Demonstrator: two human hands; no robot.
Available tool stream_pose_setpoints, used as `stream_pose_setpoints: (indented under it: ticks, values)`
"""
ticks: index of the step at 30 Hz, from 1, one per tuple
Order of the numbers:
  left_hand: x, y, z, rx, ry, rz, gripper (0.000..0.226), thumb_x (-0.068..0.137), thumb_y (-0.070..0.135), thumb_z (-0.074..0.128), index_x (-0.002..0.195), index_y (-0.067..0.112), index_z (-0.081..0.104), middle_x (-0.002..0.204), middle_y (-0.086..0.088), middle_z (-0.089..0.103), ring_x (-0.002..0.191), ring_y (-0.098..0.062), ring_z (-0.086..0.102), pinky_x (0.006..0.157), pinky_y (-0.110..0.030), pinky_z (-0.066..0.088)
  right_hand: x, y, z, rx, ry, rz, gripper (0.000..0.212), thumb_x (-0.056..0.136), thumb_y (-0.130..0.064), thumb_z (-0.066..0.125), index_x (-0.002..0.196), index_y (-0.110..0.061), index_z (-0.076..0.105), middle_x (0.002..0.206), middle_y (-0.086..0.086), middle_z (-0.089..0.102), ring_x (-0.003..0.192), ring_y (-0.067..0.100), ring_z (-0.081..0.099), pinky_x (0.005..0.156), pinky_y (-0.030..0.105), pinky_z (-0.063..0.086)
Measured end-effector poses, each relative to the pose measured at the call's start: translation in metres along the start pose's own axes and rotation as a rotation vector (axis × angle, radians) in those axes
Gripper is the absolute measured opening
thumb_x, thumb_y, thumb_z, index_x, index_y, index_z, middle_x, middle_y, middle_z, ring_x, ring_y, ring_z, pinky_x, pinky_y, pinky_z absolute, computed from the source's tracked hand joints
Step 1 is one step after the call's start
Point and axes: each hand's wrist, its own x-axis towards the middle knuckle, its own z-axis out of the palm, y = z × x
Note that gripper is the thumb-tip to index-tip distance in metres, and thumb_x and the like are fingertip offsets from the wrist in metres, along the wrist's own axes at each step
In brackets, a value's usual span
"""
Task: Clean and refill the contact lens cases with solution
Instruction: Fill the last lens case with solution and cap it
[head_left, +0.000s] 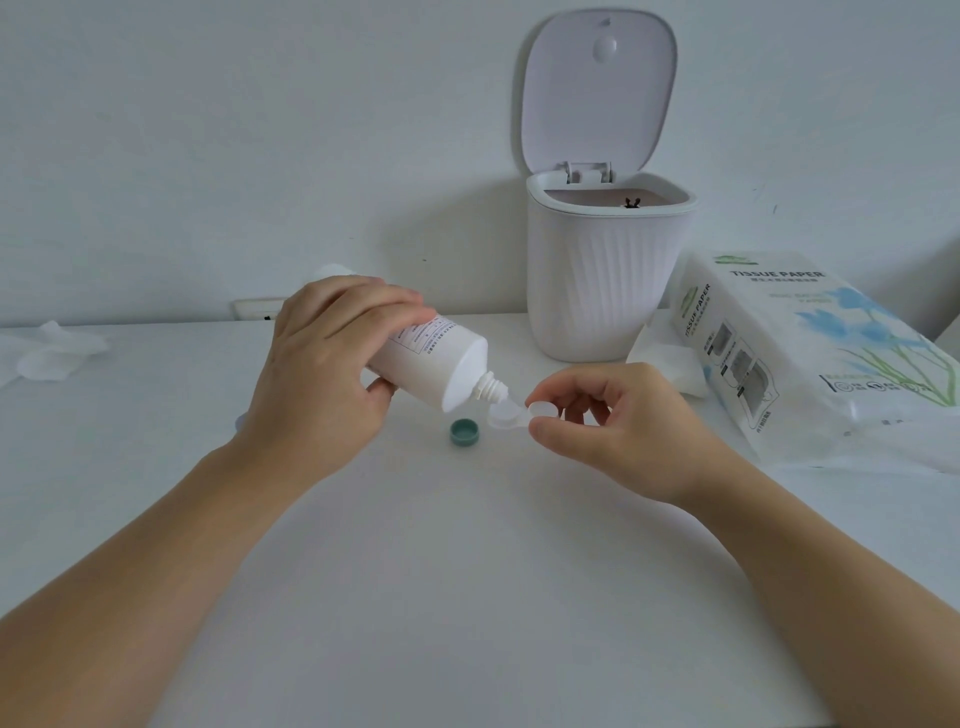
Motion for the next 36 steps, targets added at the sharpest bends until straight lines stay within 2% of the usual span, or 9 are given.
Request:
stream_pose_setpoints:
  ticks: [7, 12, 14, 16, 18, 22, 24, 28, 36]
  values:
    - [-0.001, 0.003, -0.002, -0.119, -0.029, -0.127, 0.068, 0.058, -0.009, 0.086, 0.122, 0.009, 0.069, 0.124, 0.000, 0.067, 0.116, -0.032, 0.055, 0.098, -0.045, 0.045, 0.000, 0.001, 0.000, 0.024, 0.024, 0.011, 0.010, 0.082, -0.017, 0.079, 0.085, -0.026, 0.077, 0.063, -0.022, 0.059, 0.055, -0.002, 0.048, 0.056, 0.003, 0.035]
    - [-0.004, 0.002, -0.003, -0.267, -0.027, -0.270, 0.073, 0.061, 0.003, 0.091, 0.128, 0.018, 0.065, 0.121, 0.026, 0.056, 0.118, -0.009, 0.048, 0.093, -0.041, 0.049, 0.002, 0.002, -0.001, 0.048, 0.031, 0.013, 0.009, 0.082, -0.017, 0.078, 0.082, -0.026, 0.075, 0.059, -0.022, 0.056, 0.054, -0.001, 0.044, 0.055, 0.005, 0.035]
    - [-0.004, 0.003, -0.002, -0.379, -0.023, -0.439, 0.075, 0.064, 0.010, 0.091, 0.128, 0.037, 0.061, 0.115, 0.039, 0.054, 0.119, -0.005, 0.048, 0.069, -0.041, 0.059, 0.003, 0.002, -0.001, 0.074, 0.035, 0.021, 0.006, 0.082, -0.020, 0.077, 0.083, -0.026, 0.076, 0.058, -0.022, 0.056, 0.055, 0.000, 0.044, 0.056, 0.006, 0.036]
    - [-0.003, 0.003, -0.002, -0.523, -0.016, -0.598, 0.073, 0.067, 0.015, 0.090, 0.120, 0.054, 0.059, 0.115, 0.034, 0.057, 0.120, -0.004, 0.049, 0.039, -0.033, 0.054, 0.004, 0.002, -0.002, 0.106, 0.035, 0.039, 0.006, 0.079, -0.026, 0.075, 0.084, -0.026, 0.076, 0.059, -0.020, 0.056, 0.056, 0.001, 0.044, 0.057, 0.009, 0.038]
    - [-0.002, 0.003, -0.004, -0.621, -0.007, -0.685, 0.070, 0.067, 0.018, 0.091, 0.113, 0.060, 0.058, 0.117, 0.030, 0.060, 0.119, 0.000, 0.051, 0.032, -0.032, 0.050, 0.004, 0.002, -0.003, 0.136, 0.026, 0.054, 0.008, 0.078, -0.029, 0.073, 0.085, -0.026, 0.077, 0.061, -0.018, 0.057, 0.057, 0.004, 0.046, 0.057, 0.012, 0.039]
    - [0.001, 0.006, -0.006, -0.692, 0.002, -0.795, 0.064, 0.066, 0.021, 0.093, 0.115, 0.048, 0.062, 0.114, 0.028, 0.067, 0.108, 0.003, 0.060, 0.032, -0.052, 0.050, 0.004, 0.002, -0.003, 0.196, 0.014, 0.078, 0.005, 0.085, -0.022, 0.074, 0.086, -0.024, 0.078, 0.064, -0.013, 0.060, 0.056, 0.004, 0.047, 0.054, 0.012, 0.039]
    - [0.002, 0.008, -0.005, -0.739, 0.011, -0.835, 0.061, 0.067, 0.023, 0.093, 0.117, 0.041, 0.063, 0.113, 0.023, 0.070, 0.106, -0.002, 0.063, 0.033, -0.054, 0.049, 0.004, 0.002, -0.004, 0.221, 0.014, 0.089, 0.007, 0.087, -0.018, 0.074, 0.088, -0.023, 0.078, 0.064, -0.013, 0.062, 0.056, 0.004, 0.048, 0.053, 0.011, 0.039]
    - [0.003, 0.009, 0.000, -0.770, -0.007, -0.885, 0.054, 0.070, 0.030, 0.090, 0.116, 0.041, 0.064, 0.111, 0.017, 0.073, 0.096, -0.010, 0.072, 0.041, -0.034, 0.047, 0.004, 0.000, -0.004, 0.274, 0.007, 0.103, 0.011, 0.083, -0.027, 0.072, 0.093, -0.029, 0.077, 0.068, -0.012, 0.065, 0.060, 0.006, 0.051, 0.056, 0.013, 0.041]
    - [0.000, 0.001, 0.010, -0.777, -0.038, -0.910, 0.056, 0.066, 0.040, 0.089, 0.116, 0.043, 0.064, 0.110, 0.020, 0.074, 0.094, -0.005, 0.073, 0.044, -0.016, 0.043, 0.003, 0.000, -0.004, 0.268, -0.010, 0.083, 0.022, 0.077, -0.037, 0.073, 0.098, -0.037, 0.076, 0.073, -0.011, 0.068, 0.067, 0.008, 0.055, 0.064, 0.016, 0.045]
